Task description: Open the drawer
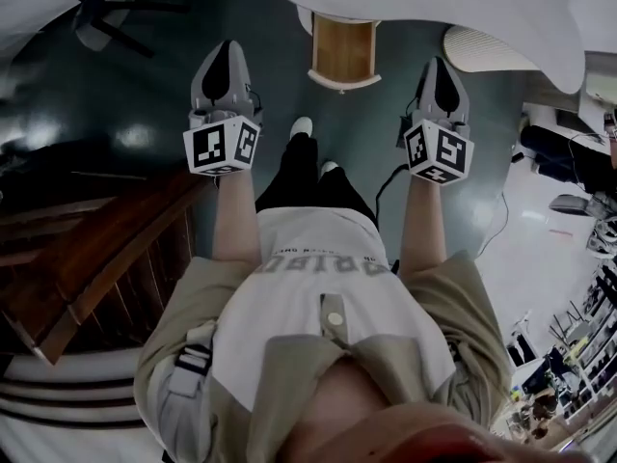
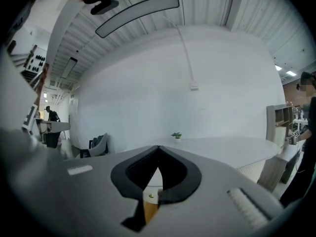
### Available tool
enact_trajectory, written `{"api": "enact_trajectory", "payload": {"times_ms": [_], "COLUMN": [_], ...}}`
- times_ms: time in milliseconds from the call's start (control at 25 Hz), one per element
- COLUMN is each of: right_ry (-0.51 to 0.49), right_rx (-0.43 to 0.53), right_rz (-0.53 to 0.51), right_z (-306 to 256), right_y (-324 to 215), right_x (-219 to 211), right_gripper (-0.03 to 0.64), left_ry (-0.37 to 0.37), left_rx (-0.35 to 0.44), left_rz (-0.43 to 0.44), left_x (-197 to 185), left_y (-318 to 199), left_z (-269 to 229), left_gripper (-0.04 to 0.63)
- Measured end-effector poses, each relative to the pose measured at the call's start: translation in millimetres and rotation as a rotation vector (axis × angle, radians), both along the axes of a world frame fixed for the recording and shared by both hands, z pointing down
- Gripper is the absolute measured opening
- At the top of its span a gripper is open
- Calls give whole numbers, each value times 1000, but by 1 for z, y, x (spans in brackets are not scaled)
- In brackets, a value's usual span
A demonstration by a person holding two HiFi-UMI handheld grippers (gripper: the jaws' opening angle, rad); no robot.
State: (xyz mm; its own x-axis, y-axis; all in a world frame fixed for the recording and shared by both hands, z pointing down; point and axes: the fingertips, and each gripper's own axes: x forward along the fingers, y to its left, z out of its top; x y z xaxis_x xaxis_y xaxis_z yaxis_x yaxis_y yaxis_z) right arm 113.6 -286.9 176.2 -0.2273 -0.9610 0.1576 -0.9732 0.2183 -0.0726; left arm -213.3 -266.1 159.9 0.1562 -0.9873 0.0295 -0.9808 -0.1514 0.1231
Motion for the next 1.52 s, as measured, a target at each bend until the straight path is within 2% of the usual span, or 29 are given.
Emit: {"api": "enact_trajectory", "payload": {"times_ms": [160,320,1160,1520], "right_ry": [0,3,59,70], "right_rx": [9,23,22,25], "right_rz": [-3,-8,-26,-46], "right_z": [-40,-62,-71,-72], "right_y": [8,19,38,37], "right_x": [6,-1,0,-15], "right_gripper": [5,5,2,2], "left_ry": [-7,-7,0,16], "left_rx": [20,32,57,48], "left_rz": [12,23,29,42], "left_x": [5,0,3,-2], "left_y": [3,9,28,31], "left_z": [-44,-67,-102,-109], "left_gripper": [6,6,6,6]}}
